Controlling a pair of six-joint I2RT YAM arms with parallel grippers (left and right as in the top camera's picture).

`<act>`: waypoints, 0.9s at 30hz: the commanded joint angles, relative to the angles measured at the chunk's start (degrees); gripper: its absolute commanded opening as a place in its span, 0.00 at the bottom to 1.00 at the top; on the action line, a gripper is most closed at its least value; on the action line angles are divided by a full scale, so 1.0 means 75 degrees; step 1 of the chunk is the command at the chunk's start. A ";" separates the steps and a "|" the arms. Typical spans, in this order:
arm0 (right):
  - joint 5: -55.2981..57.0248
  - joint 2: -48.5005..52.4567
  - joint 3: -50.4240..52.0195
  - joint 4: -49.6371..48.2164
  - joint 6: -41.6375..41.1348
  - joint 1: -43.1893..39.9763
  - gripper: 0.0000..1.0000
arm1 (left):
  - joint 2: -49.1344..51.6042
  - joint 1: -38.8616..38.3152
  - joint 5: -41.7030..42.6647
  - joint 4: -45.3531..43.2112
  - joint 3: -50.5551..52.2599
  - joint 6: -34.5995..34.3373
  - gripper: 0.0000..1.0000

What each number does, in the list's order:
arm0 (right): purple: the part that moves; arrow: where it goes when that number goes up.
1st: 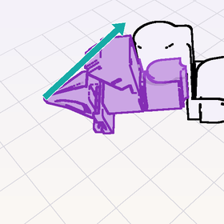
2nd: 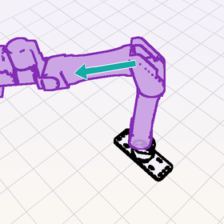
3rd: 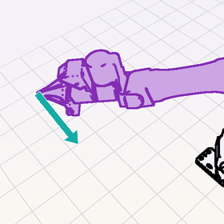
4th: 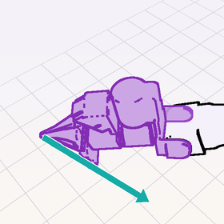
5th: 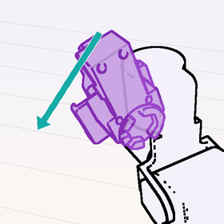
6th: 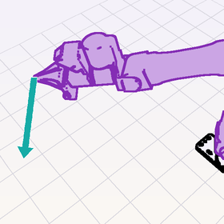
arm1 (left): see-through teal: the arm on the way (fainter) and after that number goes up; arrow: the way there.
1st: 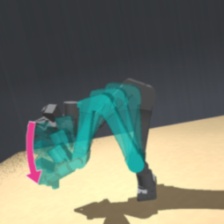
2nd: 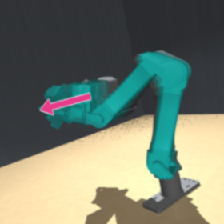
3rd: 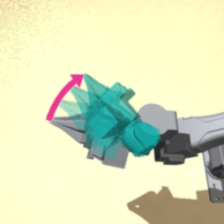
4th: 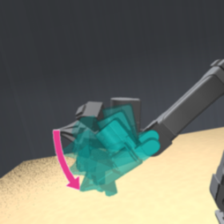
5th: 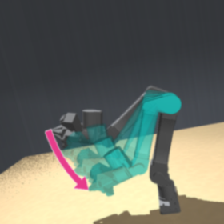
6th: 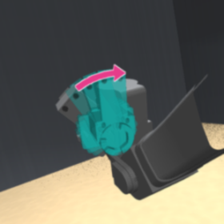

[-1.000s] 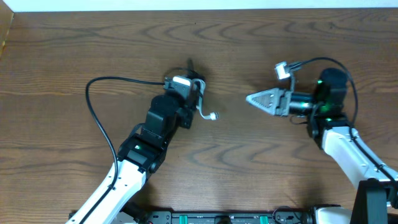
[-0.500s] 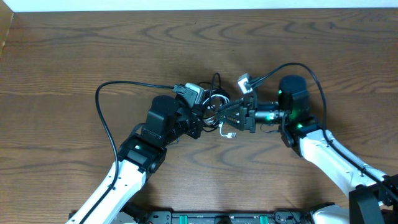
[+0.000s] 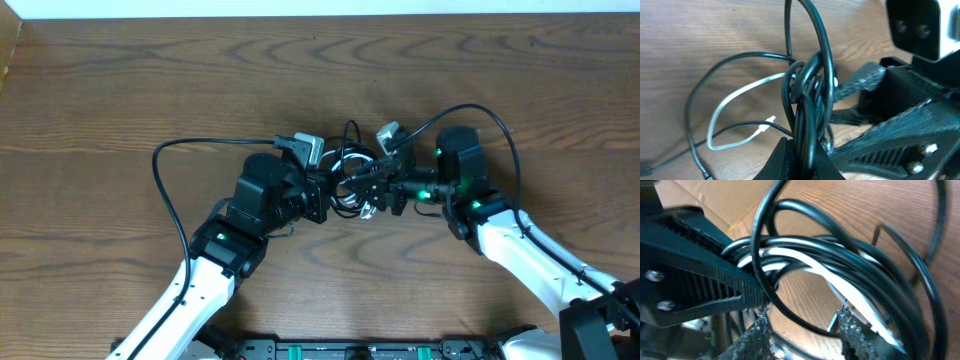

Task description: Untangle cables

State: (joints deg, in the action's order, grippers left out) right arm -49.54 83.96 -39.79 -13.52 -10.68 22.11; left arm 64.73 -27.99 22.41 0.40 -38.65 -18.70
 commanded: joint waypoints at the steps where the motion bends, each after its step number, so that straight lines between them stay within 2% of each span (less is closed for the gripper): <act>1: 0.0510 -0.0035 -0.0076 0.0044 0.0752 0.0268 0.45 | -0.0050 -0.0009 0.0708 -0.0061 -0.0105 -0.0408 0.08; 7: 0.1259 -0.0035 -0.0076 0.0481 0.1163 0.0501 0.46 | -0.0050 -0.0009 0.0731 -0.0064 -0.0105 -0.0411 0.08; 11: 0.1737 -0.0035 -0.0076 0.0609 0.1268 0.0627 0.41 | -0.0050 -0.0009 0.0784 -0.0064 -0.0105 -0.0411 0.08; 16: 0.1731 -0.0035 -0.0076 0.0513 0.1265 0.0667 0.36 | -0.0050 -0.0009 0.1425 -0.0087 -0.0105 -0.0408 0.08; 17: 0.1731 -0.0035 -0.0076 0.0513 0.1265 0.0667 0.34 | -0.0050 -0.0009 0.1501 -0.0087 -0.0105 -0.0408 0.08; 21: 0.1731 -0.0035 -0.0076 0.0516 0.1268 0.0664 0.04 | -0.0050 -0.0009 0.1559 -0.0090 -0.0105 -0.0408 0.08; 22: 0.1731 -0.0035 -0.0076 0.0522 0.1265 0.0664 0.01 | -0.0050 -0.0009 0.1559 -0.0090 -0.0105 -0.0408 0.08; 27: 0.1644 -0.0041 -0.0079 0.0533 0.0950 0.0580 0.01 | -0.0050 -0.0009 0.1285 -0.0082 -0.0105 -0.0402 0.08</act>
State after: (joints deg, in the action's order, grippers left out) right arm -37.47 83.94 -39.79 -9.65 -1.89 26.87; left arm 64.75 -27.97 31.62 0.16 -38.65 -21.23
